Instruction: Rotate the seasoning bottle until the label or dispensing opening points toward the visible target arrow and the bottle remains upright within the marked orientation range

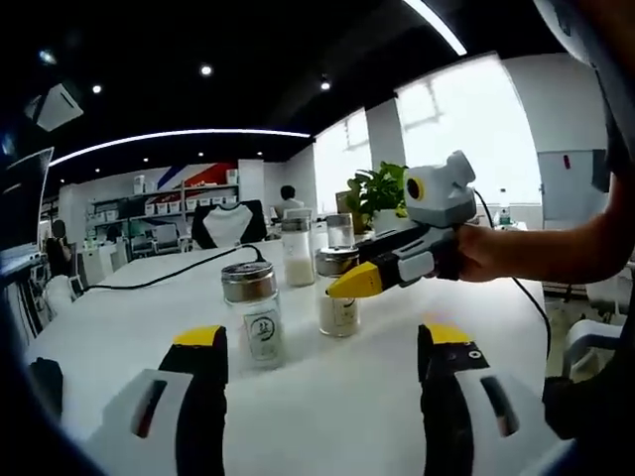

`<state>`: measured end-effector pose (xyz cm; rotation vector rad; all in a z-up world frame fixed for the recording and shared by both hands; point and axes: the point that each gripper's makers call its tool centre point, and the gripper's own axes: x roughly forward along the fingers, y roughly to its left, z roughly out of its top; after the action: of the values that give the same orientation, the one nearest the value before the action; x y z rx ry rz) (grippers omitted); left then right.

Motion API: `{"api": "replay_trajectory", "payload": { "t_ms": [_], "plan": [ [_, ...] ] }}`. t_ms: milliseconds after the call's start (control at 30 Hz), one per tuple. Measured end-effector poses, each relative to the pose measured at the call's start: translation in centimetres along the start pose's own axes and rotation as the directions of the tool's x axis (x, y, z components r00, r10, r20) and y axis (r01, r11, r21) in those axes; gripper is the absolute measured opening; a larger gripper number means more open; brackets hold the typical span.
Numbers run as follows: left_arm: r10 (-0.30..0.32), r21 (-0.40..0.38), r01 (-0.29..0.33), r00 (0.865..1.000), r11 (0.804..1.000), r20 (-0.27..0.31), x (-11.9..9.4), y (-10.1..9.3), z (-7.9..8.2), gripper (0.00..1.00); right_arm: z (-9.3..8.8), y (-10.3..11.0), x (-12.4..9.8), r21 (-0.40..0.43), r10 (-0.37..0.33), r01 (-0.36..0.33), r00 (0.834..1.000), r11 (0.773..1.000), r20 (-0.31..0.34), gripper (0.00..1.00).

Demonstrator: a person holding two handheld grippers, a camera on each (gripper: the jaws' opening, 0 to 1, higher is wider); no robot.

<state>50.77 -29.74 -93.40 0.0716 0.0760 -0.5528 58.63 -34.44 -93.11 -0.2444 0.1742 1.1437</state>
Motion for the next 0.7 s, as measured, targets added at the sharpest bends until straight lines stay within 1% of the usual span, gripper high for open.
{"api": "replay_trajectory", "payload": {
  "t_ms": [67, 100, 133, 167, 300, 367, 433, 600, 700],
  "plan": [
    [0.003, -0.009, -0.003, 1.0, 1.0, -0.013, 0.1, 0.1, -0.3, 0.93, 0.0, -0.1, 0.0, 0.001, 0.01, -0.01, 1.0, 1.0, -0.003, 0.32],
    [0.005, -0.011, -0.005, 1.0, 1.0, -0.015, 0.1, 0.2, -0.4, 0.94, 0.0, 0.0, 0.0, -0.004, 0.014, -0.014, 1.0, 1.0, -0.004, 0.32],
    [0.006, -0.015, -0.006, 1.0, 1.0, -0.019, 0.1, 0.2, -0.5, 0.94, 0.0, 0.0, -0.1, -0.009, 0.022, -0.022, 1.0, 1.0, -0.004, 0.32],
    [0.009, -0.027, -0.009, 1.0, 1.0, -0.019, 0.0, 0.4, -0.6, 0.94, 0.0, 0.2, -0.1, -0.003, 0.059, -0.059, 0.998, 0.998, 0.0, 0.32],
    [0.015, -0.057, -0.016, 1.0, 0.998, -0.014, -0.1, 0.7, -0.6, 0.96, -0.1, 0.3, -0.2, -0.025, 0.103, -0.103, 0.995, 0.994, -0.008, 0.32],
    [0.02, -0.058, -0.021, 1.0, 0.998, -0.013, 0.0, 0.8, -0.6, 0.99, -0.1, 0.3, -0.1, -0.031, 0.118, -0.118, 0.993, 0.992, -0.007, 0.32],
    [0.017, -0.057, -0.018, 1.0, 0.998, -0.016, 0.0, 0.9, -0.6, 1.0, -0.1, 0.5, -0.2, -0.036, 0.138, -0.138, 0.99, 0.99, -0.005, 0.32],
    [0.021, -0.056, -0.022, 1.0, 0.998, -0.016, 0.0, 1.0, -0.5, 1.0, -0.1, 0.7, -0.3, -0.048, 0.148, -0.148, 0.989, 0.988, -0.006, 0.32],
    [0.017, -0.069, -0.019, 1.0, 0.997, -0.022, 0.0, 1.1, -0.6, 1.0, -0.2, 0.8, -0.3, -0.061, 0.159, -0.159, 0.987, 0.985, -0.003, 0.32]
  ]
}}
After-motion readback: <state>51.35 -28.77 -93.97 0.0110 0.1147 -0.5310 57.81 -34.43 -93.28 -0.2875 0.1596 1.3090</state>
